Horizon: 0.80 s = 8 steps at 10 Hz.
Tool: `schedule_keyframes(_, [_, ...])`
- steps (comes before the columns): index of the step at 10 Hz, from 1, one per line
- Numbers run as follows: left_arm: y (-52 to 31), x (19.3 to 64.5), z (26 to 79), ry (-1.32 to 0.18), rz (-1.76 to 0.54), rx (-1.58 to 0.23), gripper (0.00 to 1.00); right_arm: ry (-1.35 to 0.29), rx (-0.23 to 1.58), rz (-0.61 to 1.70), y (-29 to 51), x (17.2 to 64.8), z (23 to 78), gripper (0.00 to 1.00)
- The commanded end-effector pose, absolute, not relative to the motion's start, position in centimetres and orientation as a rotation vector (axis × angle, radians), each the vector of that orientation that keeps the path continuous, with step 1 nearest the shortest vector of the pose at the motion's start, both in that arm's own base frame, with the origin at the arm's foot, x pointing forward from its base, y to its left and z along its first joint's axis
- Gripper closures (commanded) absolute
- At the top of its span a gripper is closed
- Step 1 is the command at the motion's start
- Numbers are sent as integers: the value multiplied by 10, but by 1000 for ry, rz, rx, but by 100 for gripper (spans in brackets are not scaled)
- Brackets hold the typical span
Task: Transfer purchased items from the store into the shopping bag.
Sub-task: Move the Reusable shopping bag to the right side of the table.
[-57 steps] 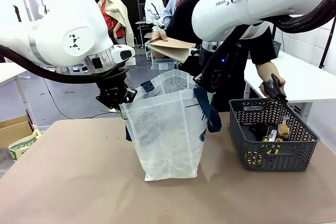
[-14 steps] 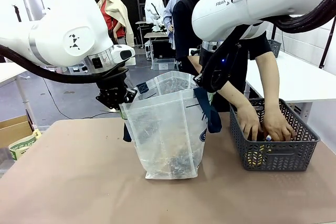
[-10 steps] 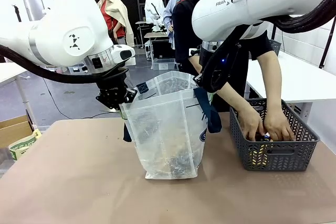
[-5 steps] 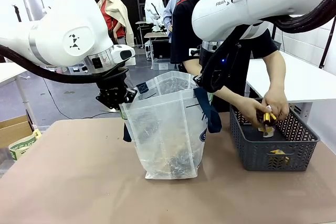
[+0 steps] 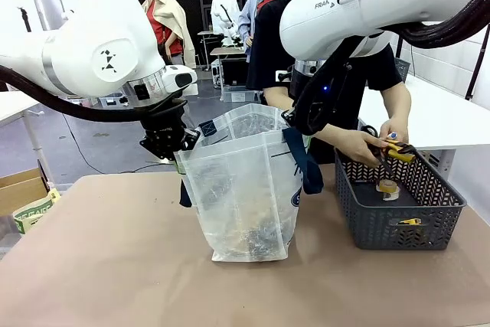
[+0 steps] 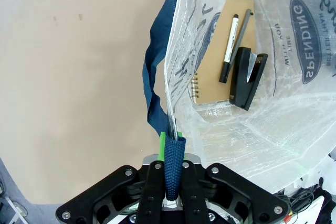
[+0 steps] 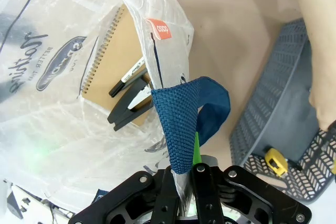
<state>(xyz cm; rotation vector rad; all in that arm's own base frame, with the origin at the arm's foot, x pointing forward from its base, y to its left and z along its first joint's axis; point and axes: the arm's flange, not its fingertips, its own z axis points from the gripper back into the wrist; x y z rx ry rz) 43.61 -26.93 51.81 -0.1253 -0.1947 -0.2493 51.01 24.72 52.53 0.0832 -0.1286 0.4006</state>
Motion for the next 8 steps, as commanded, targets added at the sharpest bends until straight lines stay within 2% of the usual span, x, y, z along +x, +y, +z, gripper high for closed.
schedule_keyframes(1, [-265,433,518,-197,-238,-117,100,-129,83,398,244,512,525,100])
schedule_keyframes(8, [-265,433,518,-197,-238,-117,100,-129,83,398,244,512,525,100])
